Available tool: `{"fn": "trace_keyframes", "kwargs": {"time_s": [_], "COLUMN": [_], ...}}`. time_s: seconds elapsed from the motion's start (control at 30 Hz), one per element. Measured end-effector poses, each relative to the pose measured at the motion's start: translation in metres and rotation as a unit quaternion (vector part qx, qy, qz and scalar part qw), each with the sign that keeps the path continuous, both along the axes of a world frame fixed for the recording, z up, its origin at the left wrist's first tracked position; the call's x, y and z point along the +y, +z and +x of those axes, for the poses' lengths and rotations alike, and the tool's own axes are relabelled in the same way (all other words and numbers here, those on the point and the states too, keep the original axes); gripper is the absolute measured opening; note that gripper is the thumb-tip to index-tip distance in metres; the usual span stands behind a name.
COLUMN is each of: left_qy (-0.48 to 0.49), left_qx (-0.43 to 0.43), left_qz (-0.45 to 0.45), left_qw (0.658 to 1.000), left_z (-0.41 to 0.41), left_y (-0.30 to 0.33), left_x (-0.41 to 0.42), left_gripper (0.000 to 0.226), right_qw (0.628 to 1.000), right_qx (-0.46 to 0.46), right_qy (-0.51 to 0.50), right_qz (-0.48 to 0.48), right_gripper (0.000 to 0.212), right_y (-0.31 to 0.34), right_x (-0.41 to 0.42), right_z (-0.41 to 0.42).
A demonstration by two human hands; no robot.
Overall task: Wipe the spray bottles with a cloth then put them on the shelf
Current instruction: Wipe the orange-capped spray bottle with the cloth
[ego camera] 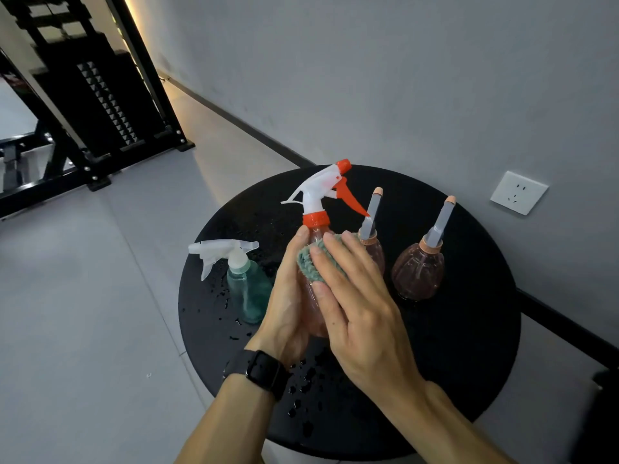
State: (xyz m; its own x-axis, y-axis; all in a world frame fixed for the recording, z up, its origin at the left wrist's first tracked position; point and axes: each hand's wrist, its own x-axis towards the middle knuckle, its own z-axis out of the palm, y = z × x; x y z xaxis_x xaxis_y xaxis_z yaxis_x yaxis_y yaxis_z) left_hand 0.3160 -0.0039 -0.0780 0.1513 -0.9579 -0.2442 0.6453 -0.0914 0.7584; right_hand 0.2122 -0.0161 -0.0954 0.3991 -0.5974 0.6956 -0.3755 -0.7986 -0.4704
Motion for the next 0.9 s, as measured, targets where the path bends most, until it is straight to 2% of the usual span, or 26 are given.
{"fn": "trace_keyframes", "kwargs": {"time_s": [0.27, 0.4, 0.6, 0.8, 0.9], "left_qy": [-0.007, -0.006, -0.019, -0.018, 0.012], "left_qx": [0.007, -0.047, -0.121, -0.124, -0.086], "left_qz": [-0.008, -0.003, 0.026, 0.018, 0.008], "left_qw": [1.000, 0.999, 0.992, 0.992, 0.996], "left_z": [0.005, 0.004, -0.002, -0.002, 0.000], "left_y": [0.000, -0.002, -0.004, -0.002, 0.000], "left_x": [-0.009, -0.010, -0.003, 0.007, 0.006], "left_gripper": [0.060, 0.059, 0.066, 0.054, 0.053], "right_qw": [0.999, 0.999, 0.994, 0.992, 0.995], "right_qx": [-0.010, -0.025, -0.058, -0.061, -0.052], "right_qy": [0.028, 0.032, 0.034, 0.048, 0.046], "right_qz": [-0.011, -0.003, 0.086, 0.101, 0.076], "right_gripper": [0.037, 0.037, 0.040, 0.040, 0.040], "right_y": [-0.014, -0.009, 0.012, 0.019, 0.018], "right_x": [0.005, 0.002, -0.010, -0.016, -0.011], "right_z": [-0.011, -0.011, -0.010, -0.006, -0.002]}}
